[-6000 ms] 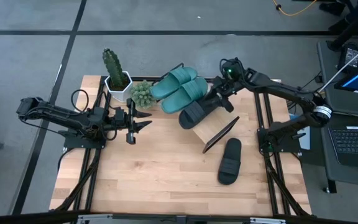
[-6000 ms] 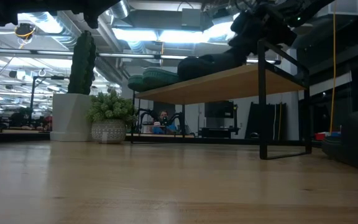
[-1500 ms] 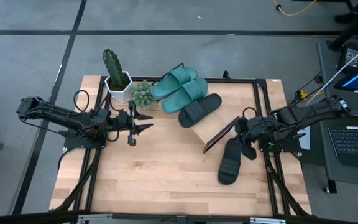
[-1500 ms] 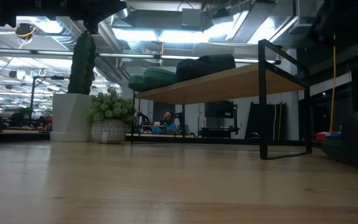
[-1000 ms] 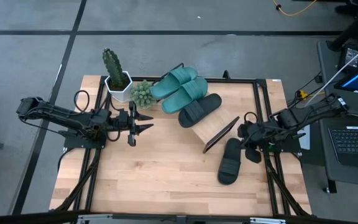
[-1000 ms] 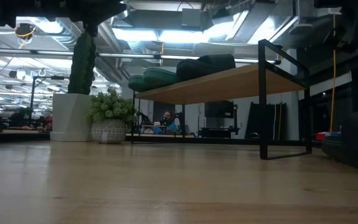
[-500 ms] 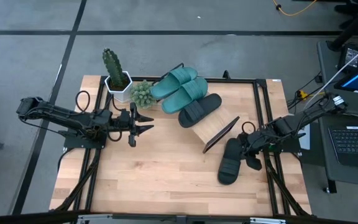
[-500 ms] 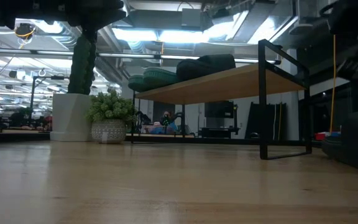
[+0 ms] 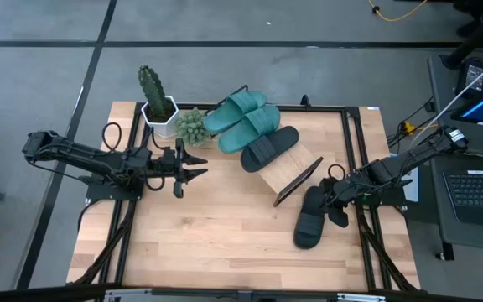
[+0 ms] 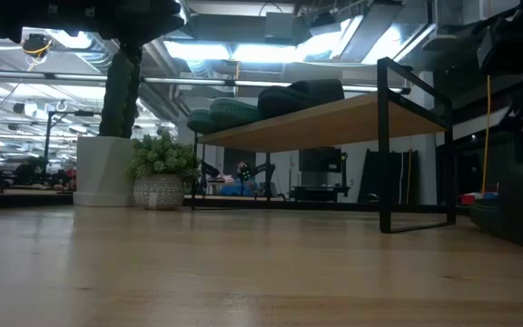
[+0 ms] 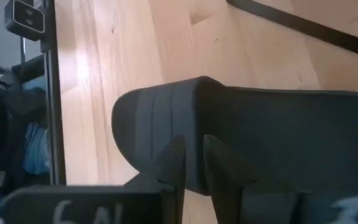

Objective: Pick and place slides into the shelf
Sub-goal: Put the black slides on the shelf

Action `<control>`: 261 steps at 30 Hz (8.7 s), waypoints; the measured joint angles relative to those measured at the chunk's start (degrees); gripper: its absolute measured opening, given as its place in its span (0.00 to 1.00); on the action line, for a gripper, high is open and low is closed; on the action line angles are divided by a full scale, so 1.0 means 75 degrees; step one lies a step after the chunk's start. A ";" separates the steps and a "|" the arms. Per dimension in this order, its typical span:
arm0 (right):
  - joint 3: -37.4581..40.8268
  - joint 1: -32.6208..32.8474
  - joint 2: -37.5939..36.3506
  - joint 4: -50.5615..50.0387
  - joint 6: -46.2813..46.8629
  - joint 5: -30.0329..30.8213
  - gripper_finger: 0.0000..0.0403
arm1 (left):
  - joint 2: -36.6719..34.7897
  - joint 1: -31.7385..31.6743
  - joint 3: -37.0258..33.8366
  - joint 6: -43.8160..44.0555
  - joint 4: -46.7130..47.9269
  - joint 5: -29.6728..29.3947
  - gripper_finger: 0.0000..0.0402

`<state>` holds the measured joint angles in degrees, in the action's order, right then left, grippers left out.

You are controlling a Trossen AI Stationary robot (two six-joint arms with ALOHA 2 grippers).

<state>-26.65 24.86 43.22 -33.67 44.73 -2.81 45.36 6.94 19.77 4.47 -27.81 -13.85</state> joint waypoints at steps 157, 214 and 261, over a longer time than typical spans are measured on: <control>-0.5288 -0.1722 0.2829 -0.0639 -0.2125 0.2401 0.00 | -0.0003 0.0000 -0.0002 0.0192 0.0390 0.0001 0.30; -0.5275 -0.2652 0.3611 -0.1560 -0.0621 0.1610 0.00 | -0.0001 0.0003 -0.0003 0.0189 0.0390 0.0006 0.30; -0.5275 -0.3200 0.3614 -0.2090 -0.1553 0.1815 0.53 | -0.0002 0.0000 -0.0003 0.0189 0.0390 0.0006 0.30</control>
<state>-66.22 0.86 70.32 -49.34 33.09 10.80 45.35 6.94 19.75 5.89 -24.88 -13.80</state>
